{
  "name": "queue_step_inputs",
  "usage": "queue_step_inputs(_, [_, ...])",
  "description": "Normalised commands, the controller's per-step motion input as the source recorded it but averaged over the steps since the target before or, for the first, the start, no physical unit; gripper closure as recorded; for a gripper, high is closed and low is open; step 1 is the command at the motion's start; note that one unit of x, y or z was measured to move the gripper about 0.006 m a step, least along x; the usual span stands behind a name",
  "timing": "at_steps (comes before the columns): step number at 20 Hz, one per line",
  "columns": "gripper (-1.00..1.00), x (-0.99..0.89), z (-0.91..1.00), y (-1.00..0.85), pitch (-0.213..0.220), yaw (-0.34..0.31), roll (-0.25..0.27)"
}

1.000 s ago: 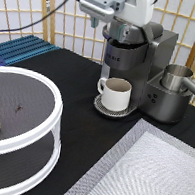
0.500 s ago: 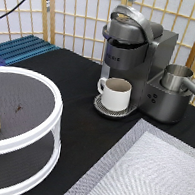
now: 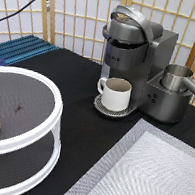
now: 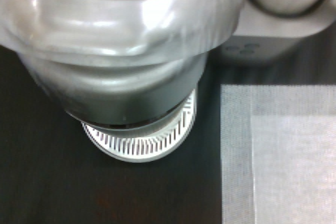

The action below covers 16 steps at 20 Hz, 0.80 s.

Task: Make coffee

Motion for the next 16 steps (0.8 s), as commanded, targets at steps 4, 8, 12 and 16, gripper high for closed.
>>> queue_step_inputs(4, [-1.0,-0.22,-0.43,-0.06,-0.01,-0.042,-0.174])
queue_step_inputs(8, [-1.0,-0.31,-0.54,-0.16,-0.047,-0.002,-0.137])
queue_step_inputs(12, [-1.0,-0.05,-0.31,-0.01,-0.065,0.0,-0.093])
queue_step_inputs(16, [-1.0,0.13,-0.07,-0.01,-0.064,0.0,-0.046])
